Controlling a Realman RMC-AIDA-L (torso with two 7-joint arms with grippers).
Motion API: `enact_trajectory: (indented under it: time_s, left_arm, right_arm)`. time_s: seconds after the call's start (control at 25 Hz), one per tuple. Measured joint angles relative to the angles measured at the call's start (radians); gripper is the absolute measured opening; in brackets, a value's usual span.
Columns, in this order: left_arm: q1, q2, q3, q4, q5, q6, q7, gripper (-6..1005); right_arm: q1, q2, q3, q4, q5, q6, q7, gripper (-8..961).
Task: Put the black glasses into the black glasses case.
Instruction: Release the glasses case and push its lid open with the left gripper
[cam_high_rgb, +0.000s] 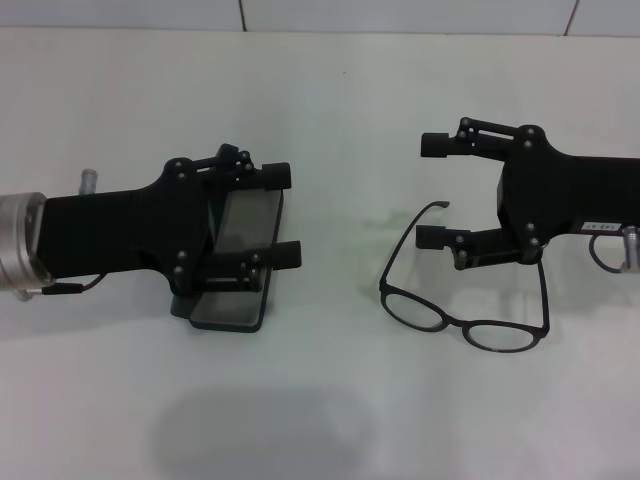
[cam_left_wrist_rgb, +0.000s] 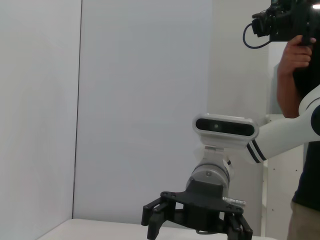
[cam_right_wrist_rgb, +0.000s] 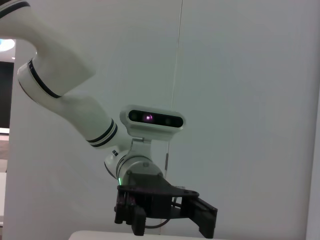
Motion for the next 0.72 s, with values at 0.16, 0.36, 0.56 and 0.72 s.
enact_trajectory:
  time_s: [0.16, 0.36, 0.56, 0.72]
  left_arm:
    - [-0.004, 0.000, 0.000, -0.001, 0.000, 0.000, 0.001, 786]
    - [-0.002, -0.003, 0.000, -0.010, -0.002, -0.002, 0.001, 785]
    - [0.000, -0.009, -0.001, -0.012, -0.036, -0.009, -0.018, 785]
    - [-0.003, -0.021, 0.000, -0.041, -0.094, -0.033, -0.093, 786]
  right_arm:
    - [-0.001, 0.000, 0.000, 0.000, 0.000, 0.002, -0.003, 872]
    - [-0.003, 0.001, 0.002, 0.000, -0.002, 0.010, -0.004, 871]
    - [-0.004, 0.000, 0.001, 0.000, -0.002, 0.013, -0.005, 871]
    - [-0.019, -0.011, 0.018, -0.005, -0.002, 0.027, -0.005, 870]
